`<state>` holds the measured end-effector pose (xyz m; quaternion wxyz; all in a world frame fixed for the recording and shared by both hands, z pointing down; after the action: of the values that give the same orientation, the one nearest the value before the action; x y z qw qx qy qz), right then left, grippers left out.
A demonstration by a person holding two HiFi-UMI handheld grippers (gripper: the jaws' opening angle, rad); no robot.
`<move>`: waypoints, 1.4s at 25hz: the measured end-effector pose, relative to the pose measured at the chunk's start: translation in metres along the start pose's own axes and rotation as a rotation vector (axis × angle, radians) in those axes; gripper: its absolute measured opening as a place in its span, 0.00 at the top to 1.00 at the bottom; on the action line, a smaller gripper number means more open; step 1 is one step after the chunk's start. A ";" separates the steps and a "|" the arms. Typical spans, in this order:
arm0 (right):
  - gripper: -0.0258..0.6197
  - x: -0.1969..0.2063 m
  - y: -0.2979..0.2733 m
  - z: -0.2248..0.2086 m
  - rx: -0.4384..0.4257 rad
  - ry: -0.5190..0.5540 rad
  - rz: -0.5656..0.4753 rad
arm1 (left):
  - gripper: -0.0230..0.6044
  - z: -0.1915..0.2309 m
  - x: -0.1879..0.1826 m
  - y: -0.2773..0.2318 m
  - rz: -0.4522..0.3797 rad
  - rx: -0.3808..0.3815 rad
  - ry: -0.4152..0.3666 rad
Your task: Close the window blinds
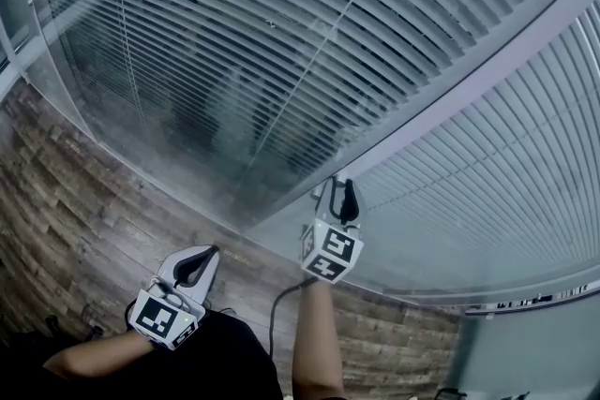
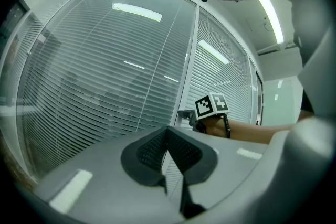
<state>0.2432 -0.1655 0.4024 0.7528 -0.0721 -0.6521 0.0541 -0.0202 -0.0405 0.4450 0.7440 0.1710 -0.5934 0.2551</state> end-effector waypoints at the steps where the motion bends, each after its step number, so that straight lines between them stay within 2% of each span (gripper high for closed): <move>1: 0.76 0.000 0.001 -0.003 -0.015 -0.101 -0.016 | 0.96 -0.001 -0.001 0.000 -0.002 0.006 -0.001; 4: 0.76 0.001 0.004 -0.007 -0.047 -0.350 -0.070 | 0.96 -0.003 -0.003 0.002 0.005 0.011 0.003; 10: 0.76 0.007 0.005 -0.017 -0.108 -0.712 -0.175 | 0.96 -0.002 -0.003 0.001 0.001 0.003 -0.003; 12: 0.76 0.009 0.005 -0.019 -0.129 -0.768 -0.191 | 0.96 -0.001 -0.003 0.002 0.006 0.001 0.001; 19: 0.76 0.011 0.004 -0.020 -0.150 -0.851 -0.220 | 0.96 -0.001 -0.001 0.004 0.005 0.004 -0.006; 22: 0.75 0.009 0.006 -0.019 -0.122 -0.741 -0.192 | 0.96 0.000 0.000 0.006 0.008 -0.005 0.005; 24: 0.75 0.004 0.008 -0.016 -0.099 -0.583 -0.159 | 0.96 0.002 0.000 0.007 0.010 -0.012 0.013; 26: 0.73 -0.002 0.010 -0.009 -0.077 -0.347 -0.110 | 0.96 0.002 0.000 0.008 0.016 -0.012 0.022; 29: 0.71 -0.011 0.010 0.003 -0.032 0.079 -0.014 | 0.96 0.001 0.000 0.010 0.017 -0.006 0.032; 31: 0.71 -0.008 0.006 0.008 -0.008 0.276 0.050 | 0.96 0.000 0.003 0.010 0.017 -0.006 0.031; 33: 0.71 -0.001 -0.001 0.010 0.000 0.365 0.098 | 0.96 0.000 0.005 0.009 0.018 -0.012 0.036; 35: 0.71 0.003 -0.004 0.010 0.016 0.402 0.128 | 0.96 -0.001 0.005 0.010 0.013 -0.017 0.042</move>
<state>0.2338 -0.1687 0.4072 0.8634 -0.1168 -0.4822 0.0915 -0.0245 -0.0313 0.4489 0.7560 0.1556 -0.5810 0.2583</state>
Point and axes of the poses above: the fingertips, and each gripper's own axes: y backward along the fingers, z to its left, x out of its underside, the point moved 5 cm from there along y, backward along the fingers, and after that the axes turned 9 degrees about -x, right-handed, at the moved point
